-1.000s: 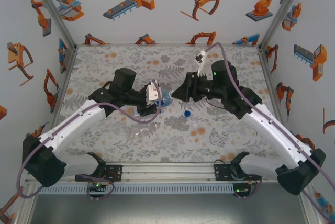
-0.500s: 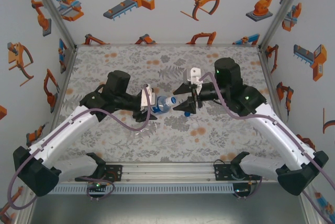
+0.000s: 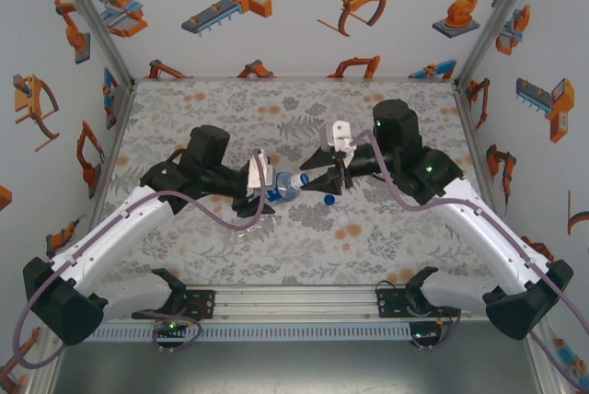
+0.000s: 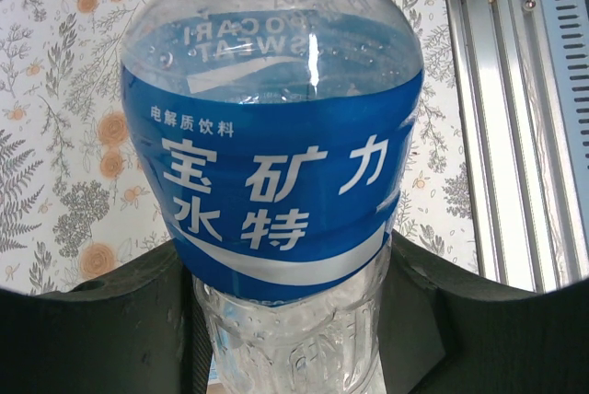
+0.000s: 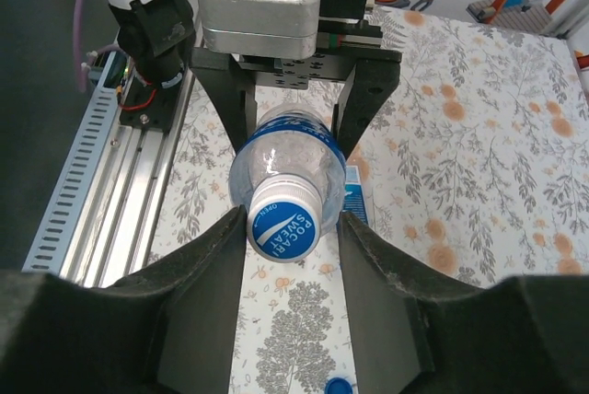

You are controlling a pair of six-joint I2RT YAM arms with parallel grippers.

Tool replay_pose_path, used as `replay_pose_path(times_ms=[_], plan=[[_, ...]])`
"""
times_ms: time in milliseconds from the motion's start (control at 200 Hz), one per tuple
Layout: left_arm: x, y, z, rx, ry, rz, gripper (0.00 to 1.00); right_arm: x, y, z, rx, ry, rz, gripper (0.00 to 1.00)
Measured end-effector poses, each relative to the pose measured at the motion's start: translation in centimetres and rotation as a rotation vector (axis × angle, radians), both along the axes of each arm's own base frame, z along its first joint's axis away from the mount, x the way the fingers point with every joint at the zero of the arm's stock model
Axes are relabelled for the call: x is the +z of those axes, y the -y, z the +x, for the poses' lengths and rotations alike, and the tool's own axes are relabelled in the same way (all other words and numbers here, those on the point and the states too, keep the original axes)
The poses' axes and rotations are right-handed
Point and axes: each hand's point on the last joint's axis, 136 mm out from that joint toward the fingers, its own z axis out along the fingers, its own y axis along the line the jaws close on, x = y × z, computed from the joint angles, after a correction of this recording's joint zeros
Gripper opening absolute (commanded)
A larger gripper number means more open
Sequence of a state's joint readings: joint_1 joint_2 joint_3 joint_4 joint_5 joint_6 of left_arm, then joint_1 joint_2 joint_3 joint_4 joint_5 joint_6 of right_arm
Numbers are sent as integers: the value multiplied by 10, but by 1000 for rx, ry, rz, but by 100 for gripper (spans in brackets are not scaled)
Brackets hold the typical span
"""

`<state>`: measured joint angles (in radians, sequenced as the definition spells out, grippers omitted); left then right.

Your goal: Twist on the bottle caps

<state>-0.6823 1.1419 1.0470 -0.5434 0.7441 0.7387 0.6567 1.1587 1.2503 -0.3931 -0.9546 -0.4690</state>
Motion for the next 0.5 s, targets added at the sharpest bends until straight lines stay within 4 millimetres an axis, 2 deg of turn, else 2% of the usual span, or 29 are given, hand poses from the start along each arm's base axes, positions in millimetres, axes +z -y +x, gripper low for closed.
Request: replay_pose_path(times_ms=[95, 175, 345, 501], plan=[[-1, -1, 0, 4, -1, 6, 0, -1, -1, 0, -2, -14, -3, 15], [-2, -1, 2, 11, 1, 11, 0, -1, -2, 6, -45, -59, -8, 0], [-9, -3, 15, 71, 21, 45, 0, -11, 0, 32, -261, -297, 1, 0], [-19, -1, 37, 147, 52, 81, 0, -32, 13, 71, -614, -715, 36, 0]])
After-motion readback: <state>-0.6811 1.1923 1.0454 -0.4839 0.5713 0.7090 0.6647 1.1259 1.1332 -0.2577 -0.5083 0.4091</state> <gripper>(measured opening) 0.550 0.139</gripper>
